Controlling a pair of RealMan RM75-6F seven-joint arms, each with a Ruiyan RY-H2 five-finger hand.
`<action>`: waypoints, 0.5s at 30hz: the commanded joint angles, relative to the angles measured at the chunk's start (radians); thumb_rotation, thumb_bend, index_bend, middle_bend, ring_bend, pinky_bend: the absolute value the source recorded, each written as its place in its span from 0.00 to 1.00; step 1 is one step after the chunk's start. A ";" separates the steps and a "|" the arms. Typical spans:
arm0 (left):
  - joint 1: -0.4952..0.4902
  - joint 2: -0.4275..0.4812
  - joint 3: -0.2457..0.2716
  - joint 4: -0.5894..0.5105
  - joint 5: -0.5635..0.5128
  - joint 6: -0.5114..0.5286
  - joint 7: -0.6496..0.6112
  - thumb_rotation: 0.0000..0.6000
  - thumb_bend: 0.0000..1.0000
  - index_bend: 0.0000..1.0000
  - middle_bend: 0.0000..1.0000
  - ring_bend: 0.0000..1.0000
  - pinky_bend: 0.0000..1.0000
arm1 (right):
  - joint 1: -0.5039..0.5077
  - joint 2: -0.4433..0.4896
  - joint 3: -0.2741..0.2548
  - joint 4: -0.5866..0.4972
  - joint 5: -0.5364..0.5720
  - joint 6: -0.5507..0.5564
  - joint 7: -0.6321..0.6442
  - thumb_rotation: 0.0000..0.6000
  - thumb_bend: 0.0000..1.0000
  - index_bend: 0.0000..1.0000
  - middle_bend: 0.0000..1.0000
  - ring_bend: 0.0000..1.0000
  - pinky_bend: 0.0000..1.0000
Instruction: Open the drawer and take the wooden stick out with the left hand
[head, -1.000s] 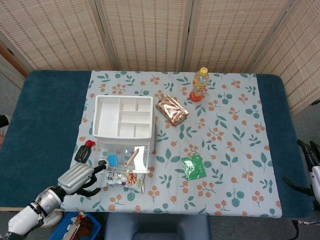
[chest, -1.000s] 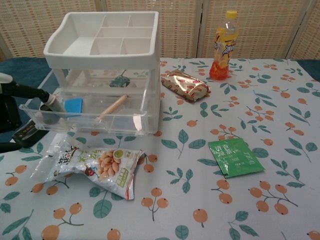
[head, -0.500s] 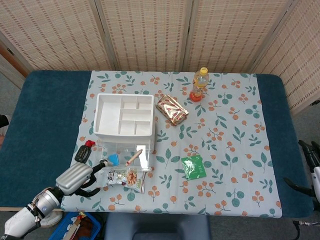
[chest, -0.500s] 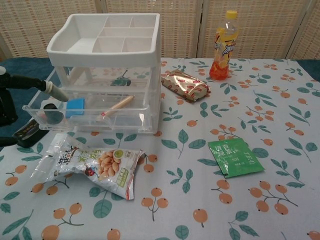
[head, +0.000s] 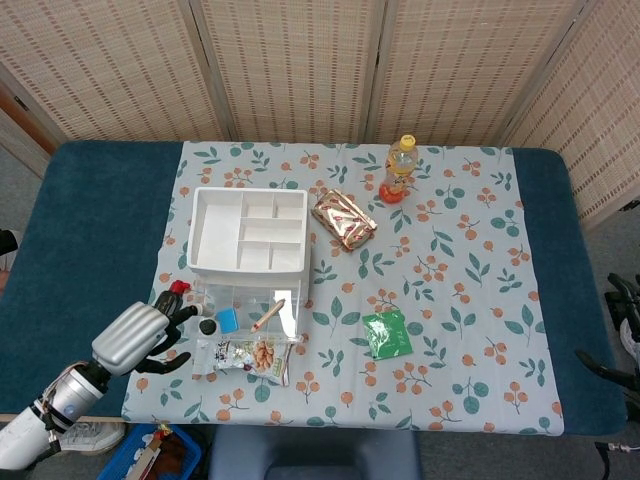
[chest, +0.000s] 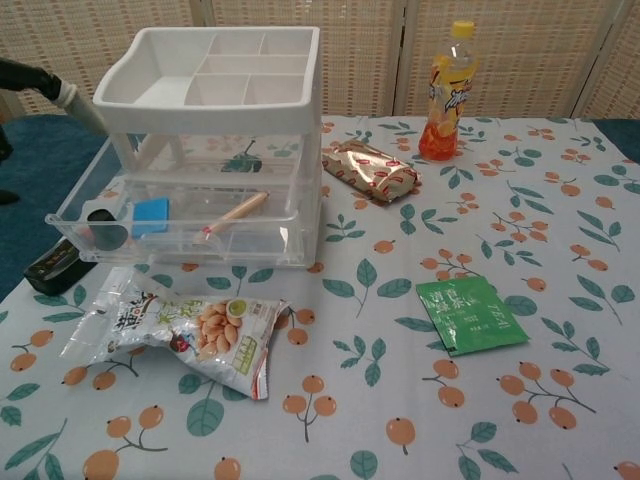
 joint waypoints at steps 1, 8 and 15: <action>-0.004 -0.045 -0.042 0.087 0.053 0.077 -0.029 1.00 0.32 0.27 0.92 1.00 1.00 | 0.001 0.007 0.001 -0.010 -0.007 0.003 -0.002 1.00 0.11 0.00 0.13 0.08 0.13; -0.071 -0.099 -0.095 0.235 0.118 0.087 0.088 1.00 0.32 0.34 0.92 1.00 1.00 | 0.005 0.016 0.002 -0.025 -0.011 0.001 -0.014 1.00 0.12 0.00 0.13 0.08 0.13; -0.163 -0.129 -0.097 0.337 0.218 0.055 0.108 1.00 0.32 0.38 0.92 1.00 1.00 | 0.008 0.021 0.001 -0.033 -0.012 -0.005 -0.023 1.00 0.11 0.00 0.13 0.08 0.13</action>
